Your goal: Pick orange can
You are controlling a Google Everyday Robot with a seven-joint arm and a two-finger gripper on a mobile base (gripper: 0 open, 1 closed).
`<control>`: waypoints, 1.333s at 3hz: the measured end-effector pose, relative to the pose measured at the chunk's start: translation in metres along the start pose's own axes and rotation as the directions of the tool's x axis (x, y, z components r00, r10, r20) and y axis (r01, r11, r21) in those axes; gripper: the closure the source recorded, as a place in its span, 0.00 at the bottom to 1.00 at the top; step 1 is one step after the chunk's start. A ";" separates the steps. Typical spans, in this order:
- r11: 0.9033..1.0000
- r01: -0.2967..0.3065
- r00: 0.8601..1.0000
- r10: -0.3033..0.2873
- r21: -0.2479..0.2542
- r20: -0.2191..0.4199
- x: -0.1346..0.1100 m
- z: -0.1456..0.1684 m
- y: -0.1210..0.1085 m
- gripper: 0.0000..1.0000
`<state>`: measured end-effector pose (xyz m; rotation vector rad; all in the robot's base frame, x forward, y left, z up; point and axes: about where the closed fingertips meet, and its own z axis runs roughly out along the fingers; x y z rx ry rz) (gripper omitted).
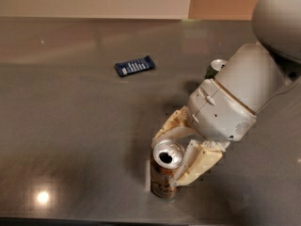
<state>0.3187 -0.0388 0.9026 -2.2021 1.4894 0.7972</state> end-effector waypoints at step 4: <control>0.987 0.046 0.999 -0.047 0.151 0.007 -0.088 -0.095 -0.016 1.00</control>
Offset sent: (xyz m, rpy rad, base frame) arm -0.0015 -0.0008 0.0802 0.0665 0.0009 -0.0092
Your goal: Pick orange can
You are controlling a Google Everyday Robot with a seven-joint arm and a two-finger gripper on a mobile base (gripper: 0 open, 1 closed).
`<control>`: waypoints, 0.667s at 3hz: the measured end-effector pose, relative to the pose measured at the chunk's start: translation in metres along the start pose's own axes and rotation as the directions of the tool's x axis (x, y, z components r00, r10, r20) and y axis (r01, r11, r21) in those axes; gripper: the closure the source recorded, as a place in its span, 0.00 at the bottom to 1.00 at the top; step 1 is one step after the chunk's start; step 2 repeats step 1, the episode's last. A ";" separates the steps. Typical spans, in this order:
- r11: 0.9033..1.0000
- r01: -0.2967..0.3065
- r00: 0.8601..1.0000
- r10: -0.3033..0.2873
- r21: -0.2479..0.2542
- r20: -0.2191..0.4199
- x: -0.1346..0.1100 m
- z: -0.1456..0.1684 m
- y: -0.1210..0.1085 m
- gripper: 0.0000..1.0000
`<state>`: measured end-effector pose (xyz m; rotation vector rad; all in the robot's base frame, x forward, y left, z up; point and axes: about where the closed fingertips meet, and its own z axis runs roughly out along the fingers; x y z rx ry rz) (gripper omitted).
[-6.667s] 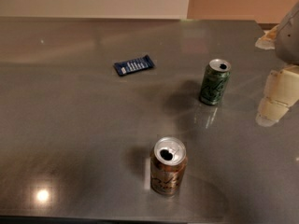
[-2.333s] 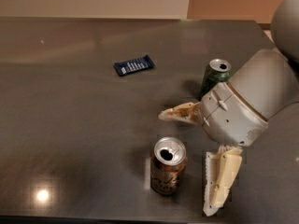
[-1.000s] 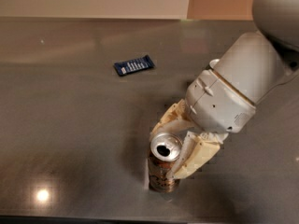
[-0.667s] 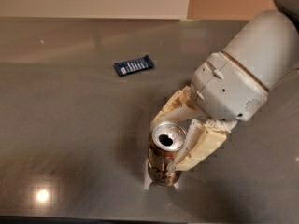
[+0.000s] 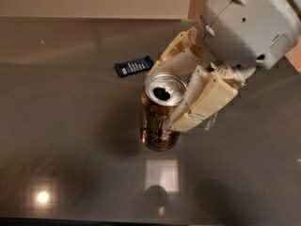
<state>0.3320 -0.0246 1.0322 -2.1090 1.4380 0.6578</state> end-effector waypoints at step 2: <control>1.000 0.001 1.000 -0.001 0.002 0.000 0.000 0.000 0.000 1.00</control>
Offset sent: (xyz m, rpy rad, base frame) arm 0.0000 0.0000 0.0000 0.0000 0.0000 0.0000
